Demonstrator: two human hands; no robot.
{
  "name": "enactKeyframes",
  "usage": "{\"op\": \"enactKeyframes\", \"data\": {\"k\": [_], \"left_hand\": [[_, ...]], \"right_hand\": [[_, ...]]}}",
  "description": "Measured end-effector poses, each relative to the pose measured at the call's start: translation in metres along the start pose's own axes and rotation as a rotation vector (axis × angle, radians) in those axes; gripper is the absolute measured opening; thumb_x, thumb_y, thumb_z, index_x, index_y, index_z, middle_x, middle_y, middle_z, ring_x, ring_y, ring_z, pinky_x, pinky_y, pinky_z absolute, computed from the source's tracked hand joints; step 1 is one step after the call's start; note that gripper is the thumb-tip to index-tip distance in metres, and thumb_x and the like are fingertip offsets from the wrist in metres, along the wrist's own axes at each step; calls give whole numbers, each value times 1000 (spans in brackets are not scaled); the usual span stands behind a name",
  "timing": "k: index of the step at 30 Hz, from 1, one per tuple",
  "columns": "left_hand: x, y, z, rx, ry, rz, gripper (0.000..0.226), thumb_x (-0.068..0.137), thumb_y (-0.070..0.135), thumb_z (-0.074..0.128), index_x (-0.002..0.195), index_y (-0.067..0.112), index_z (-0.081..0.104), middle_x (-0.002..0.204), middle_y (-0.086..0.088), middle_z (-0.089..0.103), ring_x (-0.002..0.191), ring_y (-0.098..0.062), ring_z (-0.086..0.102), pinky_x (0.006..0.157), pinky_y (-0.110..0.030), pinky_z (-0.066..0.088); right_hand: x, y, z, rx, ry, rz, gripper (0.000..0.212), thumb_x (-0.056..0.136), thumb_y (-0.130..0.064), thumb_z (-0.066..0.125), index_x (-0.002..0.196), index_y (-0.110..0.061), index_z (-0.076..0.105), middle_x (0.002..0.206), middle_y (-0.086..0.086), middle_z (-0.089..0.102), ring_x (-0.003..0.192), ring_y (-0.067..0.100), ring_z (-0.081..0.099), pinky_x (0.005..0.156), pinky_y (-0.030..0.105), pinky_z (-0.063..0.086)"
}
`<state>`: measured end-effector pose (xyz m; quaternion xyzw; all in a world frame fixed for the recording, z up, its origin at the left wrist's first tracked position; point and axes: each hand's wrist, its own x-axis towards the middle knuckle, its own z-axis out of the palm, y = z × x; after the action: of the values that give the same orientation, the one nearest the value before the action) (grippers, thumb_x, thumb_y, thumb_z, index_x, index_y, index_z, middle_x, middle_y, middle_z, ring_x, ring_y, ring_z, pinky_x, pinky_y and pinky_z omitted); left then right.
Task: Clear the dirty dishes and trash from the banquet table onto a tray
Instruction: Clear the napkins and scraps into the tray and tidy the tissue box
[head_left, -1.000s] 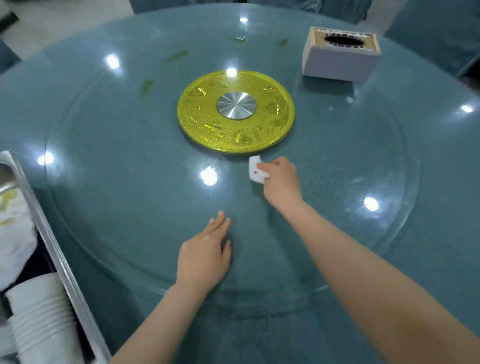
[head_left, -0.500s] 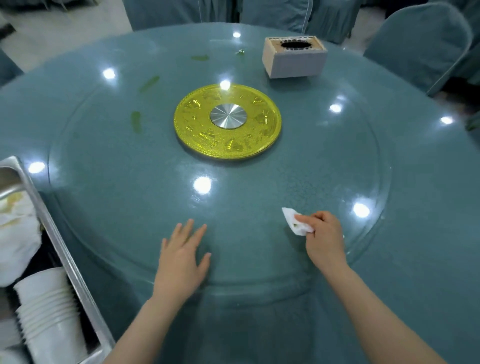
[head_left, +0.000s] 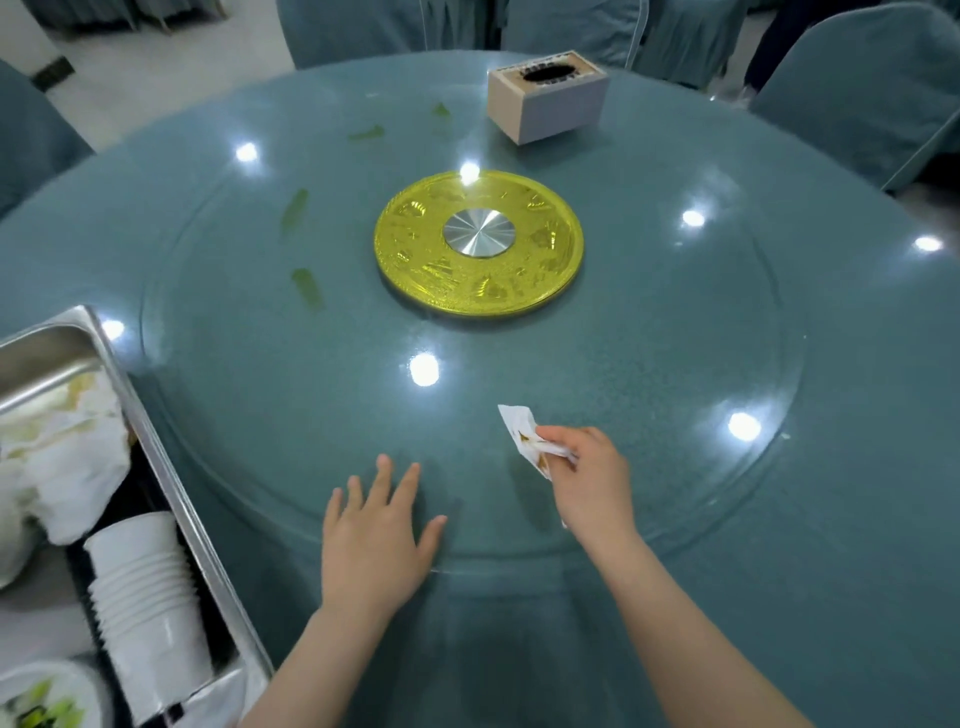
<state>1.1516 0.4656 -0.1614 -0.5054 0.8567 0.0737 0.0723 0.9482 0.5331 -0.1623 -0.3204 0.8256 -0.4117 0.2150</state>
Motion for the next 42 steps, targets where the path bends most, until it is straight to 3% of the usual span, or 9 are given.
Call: {"op": "enactKeyframes", "data": {"k": [3,5,7,9,11,21,32,38,42], "left_hand": [[-7,7,-4,-154,193,126,54,77,31,74,128,17,61,99,-13,73,88,-25,71,96,-44,45],[-8,7,-7,-254,294,174,59,67,16,81,124,14,64,58,-2,63,58,-18,67,82,-42,53],[-3,2,-10,-325,299,143,63,71,13,78,131,16,59,91,-4,74,71,-15,70,84,-41,49],[4,-6,-10,-322,285,79,65,77,17,74,138,19,51,136,-5,57,96,-18,68,91,-43,44],[13,-17,-10,-332,250,1,70,81,22,70,145,21,41,150,-4,40,118,-24,58,101,-46,37],[59,-81,-16,-302,177,-226,91,84,36,68,153,16,13,159,-15,16,145,-31,17,114,-57,15],[118,-144,-21,-79,-61,-287,133,51,92,36,153,18,-7,160,-10,-12,148,-25,-9,115,-57,-1],[102,-103,9,-71,-74,-244,136,46,97,10,151,14,-14,159,-11,-20,146,-27,-16,112,-60,-4],[92,-88,14,-103,-126,-265,140,41,98,8,150,13,-17,157,-12,-23,145,-29,-19,111,-62,-6]], "right_hand": [[-9,-2,6,45,-45,20,35,85,1,55,104,-23,73,97,-6,60,84,7,58,70,2,38],[-11,-1,6,83,-72,58,34,85,-1,55,104,-23,73,101,-6,63,88,5,59,70,3,39],[-11,2,2,100,-76,99,33,85,-3,55,104,-23,73,104,-7,65,90,3,59,71,4,39],[-11,3,-6,115,-60,132,32,86,-5,55,103,-24,73,103,-7,67,92,7,61,75,15,45],[-9,6,-14,140,-26,163,29,86,-7,57,94,-29,74,97,-9,69,90,9,63,76,24,48],[16,7,-2,252,77,208,25,83,-11,60,74,-33,66,73,-19,67,71,5,61,61,23,44],[90,-10,0,-90,154,104,30,88,-6,48,109,-11,69,107,12,62,93,28,59,71,32,46],[104,-43,36,-368,-20,-39,21,83,2,42,72,-10,54,77,13,42,66,31,40,45,31,20],[100,-57,73,-447,-112,-104,19,83,2,46,90,-9,60,96,12,45,85,30,47,61,30,32]]}}
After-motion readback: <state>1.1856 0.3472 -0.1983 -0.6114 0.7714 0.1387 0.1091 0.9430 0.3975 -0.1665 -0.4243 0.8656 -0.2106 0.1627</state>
